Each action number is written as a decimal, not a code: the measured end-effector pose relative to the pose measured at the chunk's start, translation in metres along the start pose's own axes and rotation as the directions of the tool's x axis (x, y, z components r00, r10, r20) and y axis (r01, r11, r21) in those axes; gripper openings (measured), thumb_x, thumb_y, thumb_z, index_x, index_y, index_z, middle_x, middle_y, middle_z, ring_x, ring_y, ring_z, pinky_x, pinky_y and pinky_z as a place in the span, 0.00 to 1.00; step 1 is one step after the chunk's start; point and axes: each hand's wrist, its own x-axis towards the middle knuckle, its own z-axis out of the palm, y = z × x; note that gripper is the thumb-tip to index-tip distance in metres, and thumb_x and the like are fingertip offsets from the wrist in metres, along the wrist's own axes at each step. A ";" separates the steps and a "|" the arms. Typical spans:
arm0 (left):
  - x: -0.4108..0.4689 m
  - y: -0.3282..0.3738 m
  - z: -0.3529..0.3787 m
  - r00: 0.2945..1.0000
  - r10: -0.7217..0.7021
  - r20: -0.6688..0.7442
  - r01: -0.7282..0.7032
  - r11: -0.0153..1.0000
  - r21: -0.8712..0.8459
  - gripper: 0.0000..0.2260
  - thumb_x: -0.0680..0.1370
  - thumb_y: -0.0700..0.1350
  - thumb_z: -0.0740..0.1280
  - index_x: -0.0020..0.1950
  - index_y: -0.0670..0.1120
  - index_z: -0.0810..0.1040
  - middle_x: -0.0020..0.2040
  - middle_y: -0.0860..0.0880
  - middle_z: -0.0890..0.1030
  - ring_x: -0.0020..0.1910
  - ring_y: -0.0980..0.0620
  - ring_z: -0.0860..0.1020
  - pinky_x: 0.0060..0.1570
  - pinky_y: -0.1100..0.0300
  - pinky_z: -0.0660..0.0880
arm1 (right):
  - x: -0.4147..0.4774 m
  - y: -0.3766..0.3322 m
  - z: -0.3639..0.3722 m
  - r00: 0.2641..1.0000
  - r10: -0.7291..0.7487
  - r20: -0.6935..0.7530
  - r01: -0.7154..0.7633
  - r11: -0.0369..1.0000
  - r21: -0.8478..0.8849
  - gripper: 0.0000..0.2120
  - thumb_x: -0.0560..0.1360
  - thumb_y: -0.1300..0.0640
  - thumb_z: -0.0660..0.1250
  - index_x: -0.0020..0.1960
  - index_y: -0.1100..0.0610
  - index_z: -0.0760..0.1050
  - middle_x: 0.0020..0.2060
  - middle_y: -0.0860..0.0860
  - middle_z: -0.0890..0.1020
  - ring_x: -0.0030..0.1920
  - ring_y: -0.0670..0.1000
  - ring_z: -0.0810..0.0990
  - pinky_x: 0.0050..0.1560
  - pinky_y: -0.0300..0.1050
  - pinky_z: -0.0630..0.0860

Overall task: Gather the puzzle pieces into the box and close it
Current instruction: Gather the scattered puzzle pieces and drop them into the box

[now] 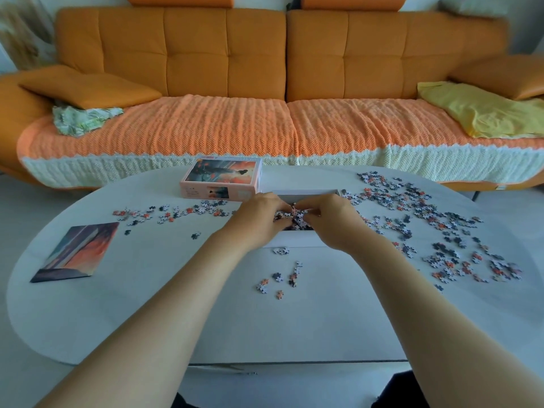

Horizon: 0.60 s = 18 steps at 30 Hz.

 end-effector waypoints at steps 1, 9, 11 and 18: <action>-0.002 0.000 -0.001 1.000 0.030 0.000 -0.030 0.999 0.041 0.11 0.78 0.49 0.68 0.60 0.49 0.81 0.56 0.52 0.79 0.56 0.51 0.76 0.57 0.54 0.73 | -0.001 -0.001 -0.001 1.000 -0.021 -0.012 0.021 1.000 0.003 0.15 0.77 0.63 0.62 0.58 0.50 0.82 0.34 0.42 0.78 0.31 0.41 0.72 0.30 0.25 0.67; -0.029 0.000 -0.012 0.972 0.175 -0.155 -0.160 0.981 0.108 0.03 0.76 0.46 0.69 0.45 0.47 0.82 0.45 0.55 0.74 0.47 0.54 0.73 0.46 0.56 0.73 | -0.021 -0.017 0.005 0.938 -0.332 -0.106 0.330 0.943 -0.037 0.14 0.73 0.65 0.64 0.48 0.52 0.85 0.38 0.46 0.83 0.36 0.44 0.75 0.41 0.39 0.74; -0.039 -0.003 -0.016 0.972 0.176 -0.155 -0.161 0.982 0.103 0.03 0.76 0.46 0.69 0.44 0.48 0.80 0.43 0.55 0.72 0.45 0.55 0.71 0.40 0.58 0.72 | -0.029 -0.021 0.006 0.934 -0.352 -0.057 0.350 0.936 -0.046 0.13 0.73 0.64 0.65 0.47 0.50 0.85 0.38 0.44 0.83 0.36 0.45 0.77 0.41 0.40 0.75; -0.078 -0.009 -0.022 0.967 -0.032 0.251 0.012 0.997 0.081 0.15 0.70 0.59 0.71 0.54 0.57 0.77 0.48 0.59 0.74 0.44 0.60 0.73 0.45 0.60 0.72 | -0.046 -0.008 0.034 0.929 -0.246 0.276 0.317 0.914 -0.253 0.21 0.75 0.65 0.59 0.63 0.49 0.78 0.64 0.46 0.77 0.63 0.50 0.75 0.65 0.47 0.71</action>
